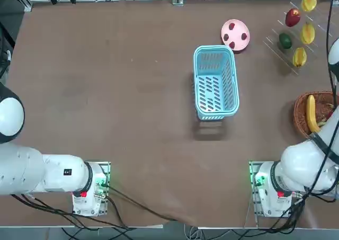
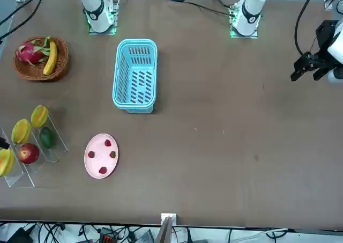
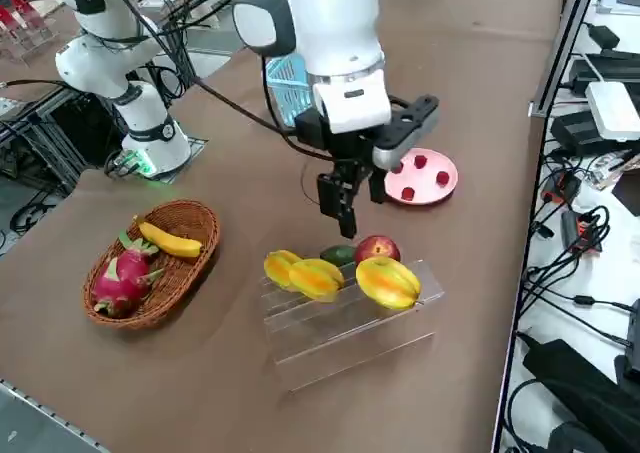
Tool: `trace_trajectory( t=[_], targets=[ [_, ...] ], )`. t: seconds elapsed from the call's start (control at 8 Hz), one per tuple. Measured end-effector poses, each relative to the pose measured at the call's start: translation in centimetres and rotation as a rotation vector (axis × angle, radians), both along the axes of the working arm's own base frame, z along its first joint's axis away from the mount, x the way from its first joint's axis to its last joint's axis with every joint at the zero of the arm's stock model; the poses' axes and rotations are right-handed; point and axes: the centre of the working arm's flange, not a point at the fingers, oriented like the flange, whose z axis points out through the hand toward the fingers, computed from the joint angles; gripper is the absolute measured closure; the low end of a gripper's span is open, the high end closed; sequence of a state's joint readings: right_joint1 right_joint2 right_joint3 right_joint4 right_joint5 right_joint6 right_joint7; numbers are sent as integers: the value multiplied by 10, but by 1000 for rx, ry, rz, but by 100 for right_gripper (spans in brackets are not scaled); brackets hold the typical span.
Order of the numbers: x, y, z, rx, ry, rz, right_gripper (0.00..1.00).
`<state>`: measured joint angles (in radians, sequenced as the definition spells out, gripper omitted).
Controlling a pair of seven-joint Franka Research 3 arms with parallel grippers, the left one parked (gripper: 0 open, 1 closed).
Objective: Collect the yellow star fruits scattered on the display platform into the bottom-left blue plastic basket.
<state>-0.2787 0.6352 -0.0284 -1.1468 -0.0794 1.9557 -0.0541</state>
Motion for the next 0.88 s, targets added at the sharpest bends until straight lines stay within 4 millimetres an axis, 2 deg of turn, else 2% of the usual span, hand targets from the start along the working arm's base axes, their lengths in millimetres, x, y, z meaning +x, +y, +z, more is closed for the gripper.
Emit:
trace_trajectory(
  t=[0.38,0.88],
  targets=[
    [13,-9,-17,-7,-23,-4,0],
    [10,-38,-34,-9,-37,-39,0]
  ],
)
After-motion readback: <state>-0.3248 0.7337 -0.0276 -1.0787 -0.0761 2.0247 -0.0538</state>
